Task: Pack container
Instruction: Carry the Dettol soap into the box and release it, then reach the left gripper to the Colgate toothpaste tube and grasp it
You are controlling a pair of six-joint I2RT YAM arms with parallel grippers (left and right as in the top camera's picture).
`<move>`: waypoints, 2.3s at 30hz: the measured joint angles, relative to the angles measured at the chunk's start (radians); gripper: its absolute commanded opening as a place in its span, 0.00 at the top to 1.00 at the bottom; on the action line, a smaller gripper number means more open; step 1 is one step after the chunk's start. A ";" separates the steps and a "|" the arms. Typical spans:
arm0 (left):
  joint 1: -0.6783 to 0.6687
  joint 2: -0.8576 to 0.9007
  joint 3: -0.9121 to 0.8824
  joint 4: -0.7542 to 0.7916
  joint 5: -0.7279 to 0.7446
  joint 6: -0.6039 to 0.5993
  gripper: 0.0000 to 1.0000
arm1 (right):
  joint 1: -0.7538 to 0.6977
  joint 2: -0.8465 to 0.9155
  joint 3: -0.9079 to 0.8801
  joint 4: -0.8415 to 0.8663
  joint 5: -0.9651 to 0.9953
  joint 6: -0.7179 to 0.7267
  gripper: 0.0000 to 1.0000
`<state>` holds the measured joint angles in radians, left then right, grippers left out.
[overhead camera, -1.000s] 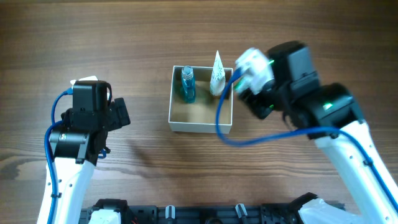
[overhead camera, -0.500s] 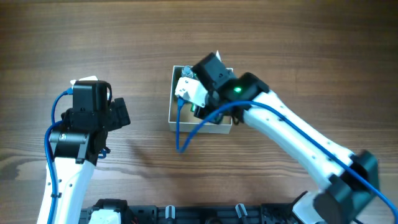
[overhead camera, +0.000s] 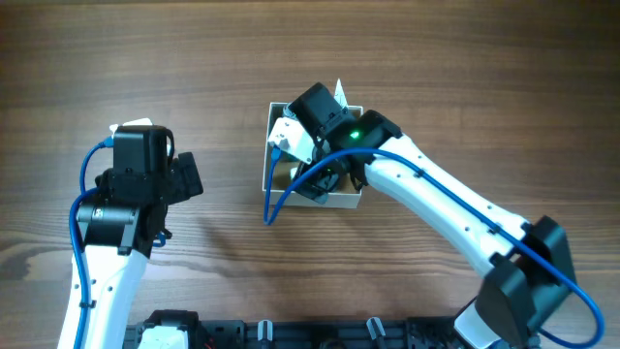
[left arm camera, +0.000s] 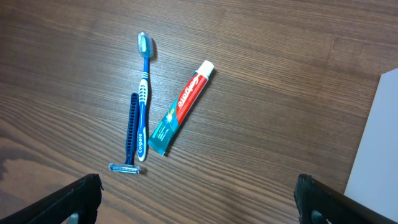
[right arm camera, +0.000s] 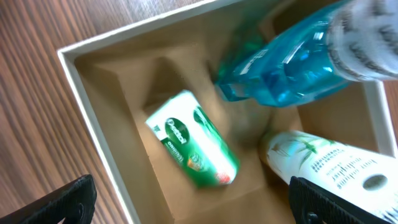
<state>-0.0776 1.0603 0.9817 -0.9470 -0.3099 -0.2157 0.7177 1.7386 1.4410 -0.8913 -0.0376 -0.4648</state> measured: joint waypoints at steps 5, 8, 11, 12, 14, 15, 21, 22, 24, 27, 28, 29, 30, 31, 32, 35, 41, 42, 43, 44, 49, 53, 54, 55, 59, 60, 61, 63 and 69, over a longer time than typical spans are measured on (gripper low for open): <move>0.000 0.000 0.000 0.001 0.000 0.000 0.00 | -0.005 -0.260 0.018 -0.006 0.047 0.218 0.00; 0.000 0.000 0.000 0.000 0.000 0.000 0.00 | -0.087 -0.450 0.040 -0.062 0.167 0.455 0.00; 0.000 0.000 0.000 0.000 0.000 0.000 0.00 | -0.274 -0.555 0.057 -0.176 0.248 0.703 0.00; 0.000 0.000 0.000 0.002 0.000 0.000 0.00 | -0.356 -0.563 0.058 -0.223 0.261 0.790 0.00; 0.005 0.006 0.000 0.016 0.002 0.000 0.00 | -0.449 -0.558 0.050 -0.259 0.259 0.875 0.00; 0.018 0.018 0.000 0.039 0.005 0.001 0.00 | -0.503 -0.548 0.043 -0.270 0.246 0.904 0.00; 0.191 0.214 0.097 0.037 0.105 0.050 0.00 | -0.624 -0.467 0.011 -0.322 0.174 0.939 0.00; 0.208 0.246 0.115 0.037 0.121 0.057 0.00 | -0.625 -0.457 0.011 -0.325 0.170 0.939 0.00; 0.243 0.330 0.147 0.046 0.163 0.091 0.00 | -0.625 -0.430 0.010 -0.328 0.161 0.939 0.00; 0.263 0.451 0.153 0.071 0.196 0.135 0.00 | -0.625 -0.410 0.006 -0.329 0.156 0.936 0.00; 0.264 0.489 0.153 0.097 0.204 0.146 0.00 | -0.625 -0.410 0.006 -0.329 0.156 0.935 0.00; 0.264 0.529 0.153 0.121 0.211 0.160 0.00 | -0.625 -0.409 0.006 -0.329 0.153 0.928 0.00; 0.264 0.557 0.153 0.129 0.212 0.174 0.00 | -0.625 -0.409 0.006 -0.329 0.150 0.923 0.00; 0.264 0.586 0.153 0.145 0.216 0.194 0.00 | -0.625 -0.409 0.006 -0.333 0.150 0.916 0.00; 0.264 0.615 0.153 0.154 0.219 0.215 0.00 | -0.625 -0.409 0.006 -0.334 0.150 0.910 0.00; 0.264 0.672 0.153 0.180 0.221 0.244 0.00 | -0.625 -0.409 0.006 -0.336 0.150 0.905 0.00; 0.264 0.807 0.153 0.248 0.249 0.313 0.00 | -0.625 -0.409 0.006 -0.350 0.150 0.897 0.00; 0.264 0.819 0.153 0.253 0.259 0.322 0.00 | -0.625 -0.409 0.006 -0.353 0.150 0.894 0.00; 0.264 0.825 0.154 0.261 0.277 0.332 0.00 | -0.625 -0.409 0.006 -0.354 0.150 0.892 0.00; 0.264 0.825 0.154 0.266 0.284 0.336 0.00 | -0.625 -0.409 0.006 -0.356 0.150 0.890 0.00; 0.264 0.829 0.154 0.273 0.315 0.351 0.02 | -0.625 -0.409 0.006 -0.356 0.150 0.890 0.00; 0.264 0.829 0.157 0.255 0.320 0.358 0.27 | -0.625 -0.409 0.006 -0.356 0.150 0.890 0.00; 0.264 0.829 0.157 0.252 0.320 0.360 0.33 | -0.625 -0.409 0.006 -0.357 0.150 0.890 0.00; 0.264 0.829 0.157 0.247 0.320 0.360 0.43 | -0.625 -0.409 0.006 -0.359 0.150 0.890 0.00; 0.264 0.829 0.158 0.237 0.325 0.370 0.55 | -0.625 -0.409 0.006 -0.363 0.150 0.890 0.00; 0.264 0.829 0.158 0.237 0.326 0.370 0.60 | -0.625 -0.409 0.006 -0.365 0.150 0.890 0.00; 0.264 0.829 0.158 0.237 0.327 0.369 0.63 | -0.625 -0.409 0.006 -0.370 0.150 0.890 0.00; 0.264 0.829 0.158 0.235 0.328 0.371 0.68 | -0.625 -0.409 0.006 -0.381 0.150 0.890 0.00; 0.264 0.829 0.158 0.226 0.332 0.369 0.87 | -0.625 -0.409 0.006 -0.397 0.150 0.890 0.00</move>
<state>0.1867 1.8893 1.1393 -0.7208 0.0216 0.1528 0.0925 1.3296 1.4475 -1.2884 0.1120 0.4252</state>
